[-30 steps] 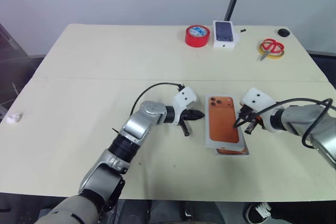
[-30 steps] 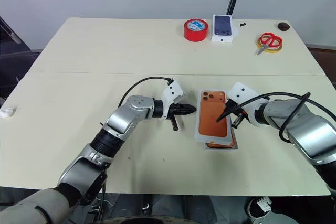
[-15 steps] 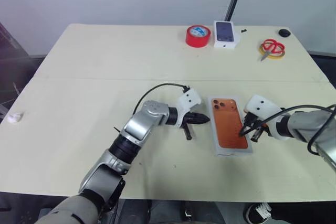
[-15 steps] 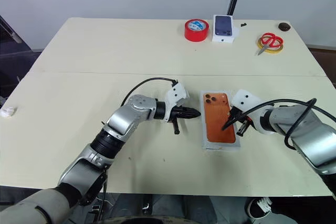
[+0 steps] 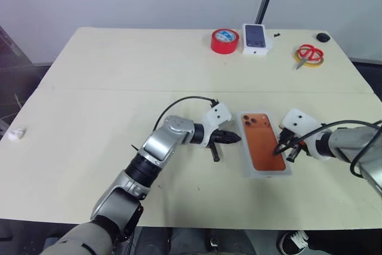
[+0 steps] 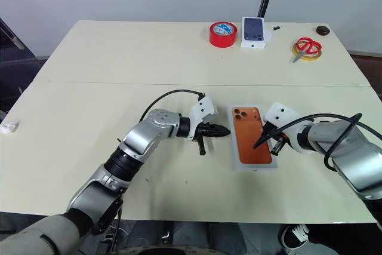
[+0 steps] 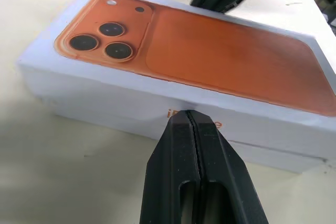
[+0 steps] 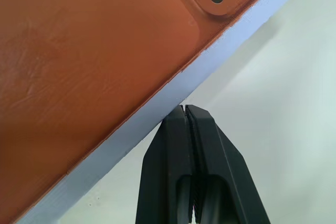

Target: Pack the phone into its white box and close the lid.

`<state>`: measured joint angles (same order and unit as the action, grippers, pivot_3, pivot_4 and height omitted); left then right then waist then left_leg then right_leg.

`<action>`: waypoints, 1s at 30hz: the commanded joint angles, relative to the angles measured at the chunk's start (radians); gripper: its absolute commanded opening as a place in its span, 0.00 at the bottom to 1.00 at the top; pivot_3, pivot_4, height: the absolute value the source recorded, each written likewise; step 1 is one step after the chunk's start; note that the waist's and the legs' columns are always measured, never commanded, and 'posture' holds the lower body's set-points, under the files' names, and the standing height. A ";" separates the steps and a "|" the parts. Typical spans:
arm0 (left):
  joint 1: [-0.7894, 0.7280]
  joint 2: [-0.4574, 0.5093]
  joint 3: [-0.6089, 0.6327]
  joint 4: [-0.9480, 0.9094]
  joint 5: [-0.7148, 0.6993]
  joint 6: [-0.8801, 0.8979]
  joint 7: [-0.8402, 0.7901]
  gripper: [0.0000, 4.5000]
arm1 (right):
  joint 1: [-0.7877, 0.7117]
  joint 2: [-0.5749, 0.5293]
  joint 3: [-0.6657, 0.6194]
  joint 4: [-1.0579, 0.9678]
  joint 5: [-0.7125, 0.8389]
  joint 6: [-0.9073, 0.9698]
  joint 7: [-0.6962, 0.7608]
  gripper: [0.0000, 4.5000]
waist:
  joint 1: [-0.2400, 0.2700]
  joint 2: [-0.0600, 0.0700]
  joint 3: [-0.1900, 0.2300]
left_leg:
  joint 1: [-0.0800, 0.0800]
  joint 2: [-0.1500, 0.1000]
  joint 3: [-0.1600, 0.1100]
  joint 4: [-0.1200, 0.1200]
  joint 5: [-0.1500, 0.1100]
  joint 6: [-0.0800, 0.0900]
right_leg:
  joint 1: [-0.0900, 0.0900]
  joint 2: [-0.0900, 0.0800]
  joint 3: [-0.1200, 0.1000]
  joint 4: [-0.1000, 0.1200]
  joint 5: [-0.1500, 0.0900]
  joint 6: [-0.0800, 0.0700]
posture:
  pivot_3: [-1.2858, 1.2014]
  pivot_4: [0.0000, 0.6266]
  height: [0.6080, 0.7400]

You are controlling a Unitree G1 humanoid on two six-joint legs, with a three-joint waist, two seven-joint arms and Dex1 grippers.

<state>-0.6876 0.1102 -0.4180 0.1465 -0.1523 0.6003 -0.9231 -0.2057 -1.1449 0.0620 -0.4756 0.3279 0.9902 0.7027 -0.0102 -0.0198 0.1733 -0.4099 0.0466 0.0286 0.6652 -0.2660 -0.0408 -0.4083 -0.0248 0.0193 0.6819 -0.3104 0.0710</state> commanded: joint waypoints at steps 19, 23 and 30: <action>-0.047 -0.009 0.096 0.025 -0.058 -0.001 0.021 0.00 | 0.058 -0.044 -0.197 -0.042 0.016 -0.057 0.100 0.01 | 0.000 0.000 0.000 | 0.000 0.000 0.000 0.000 0.000 0.000 | 0.000 0.000 0.000 0.000 0.000 0.000 | 0.52 0.24 0.94; -0.095 -0.053 0.102 0.090 -0.047 -0.026 0.051 0.00 | 0.131 -0.040 -0.275 -0.108 0.070 -0.054 0.167 0.01 | 0.004 0.000 0.000 | 0.000 0.000 0.000 0.001 0.000 0.000 | 0.001 0.000 0.000 0.000 0.000 0.000 | 0.52 0.24 0.94; -0.137 -0.106 0.027 0.265 0.042 -0.090 0.085 0.00 | 0.251 0.008 -0.253 -0.192 0.070 -0.041 0.139 0.01 | 0.005 0.000 0.000 | 0.001 -0.002 -0.001 0.001 0.000 0.000 | 0.002 0.000 0.000 0.000 0.000 0.000 | 0.52 0.24 0.94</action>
<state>-0.8001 0.0152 -0.3701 0.3869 -0.1393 0.5350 -0.8432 0.0413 -1.1498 -0.1899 -0.6356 0.4075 0.9479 0.8678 -0.0052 -0.0199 0.1732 -0.4086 0.0448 0.0280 0.6659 -0.2660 -0.0407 -0.4067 -0.0248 0.0191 0.6824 -0.3106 0.0713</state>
